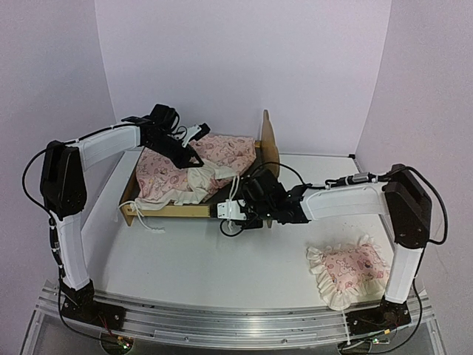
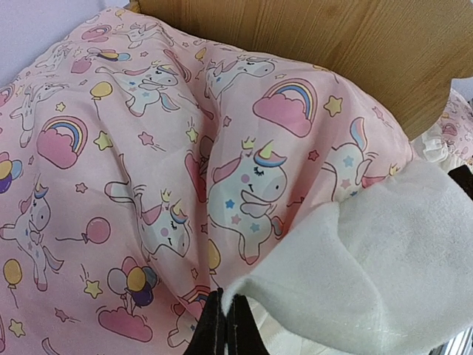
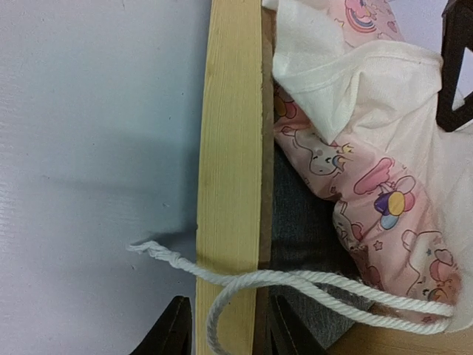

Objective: Set up the pet bed

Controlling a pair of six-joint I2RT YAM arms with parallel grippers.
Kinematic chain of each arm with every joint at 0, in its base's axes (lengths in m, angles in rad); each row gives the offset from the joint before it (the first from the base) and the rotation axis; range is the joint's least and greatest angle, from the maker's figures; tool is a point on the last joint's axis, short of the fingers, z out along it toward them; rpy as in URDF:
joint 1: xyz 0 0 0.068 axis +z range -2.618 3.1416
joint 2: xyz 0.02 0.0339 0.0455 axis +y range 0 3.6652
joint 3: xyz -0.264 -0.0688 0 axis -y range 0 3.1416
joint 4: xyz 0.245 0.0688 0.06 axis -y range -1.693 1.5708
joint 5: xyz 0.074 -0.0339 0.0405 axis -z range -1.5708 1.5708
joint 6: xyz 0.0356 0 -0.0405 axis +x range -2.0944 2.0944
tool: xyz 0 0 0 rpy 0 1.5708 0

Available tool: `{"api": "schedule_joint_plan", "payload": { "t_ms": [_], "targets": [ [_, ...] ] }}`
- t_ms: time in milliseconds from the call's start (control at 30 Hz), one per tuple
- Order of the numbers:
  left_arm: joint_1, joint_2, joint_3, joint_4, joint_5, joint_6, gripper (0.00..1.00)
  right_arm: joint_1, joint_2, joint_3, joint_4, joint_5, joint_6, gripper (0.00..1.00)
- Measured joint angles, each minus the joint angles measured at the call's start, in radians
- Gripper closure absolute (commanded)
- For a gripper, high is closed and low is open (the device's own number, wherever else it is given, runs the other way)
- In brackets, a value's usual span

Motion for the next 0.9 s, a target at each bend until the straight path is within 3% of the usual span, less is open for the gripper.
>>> {"api": "schedule_joint_plan", "payload": {
  "t_ms": [200,467,700,900],
  "targets": [
    [0.000,0.000,0.000,0.000,0.001,-0.010,1.00,0.000,0.051,0.000,0.008,0.041,0.001,0.65],
    [0.000,0.000,0.000,0.000,0.003,-0.011,1.00,-0.003,0.059,-0.019,0.099,0.095,0.014,0.99],
    [0.000,0.000,0.001,0.000,0.008,-0.012,1.00,-0.016,0.057,-0.019,0.106,0.082,0.098,1.00],
    [0.000,0.000,0.001,0.000,0.009,-0.012,1.00,-0.081,0.043,0.005,-0.010,-0.008,0.245,1.00]
  ]
}}
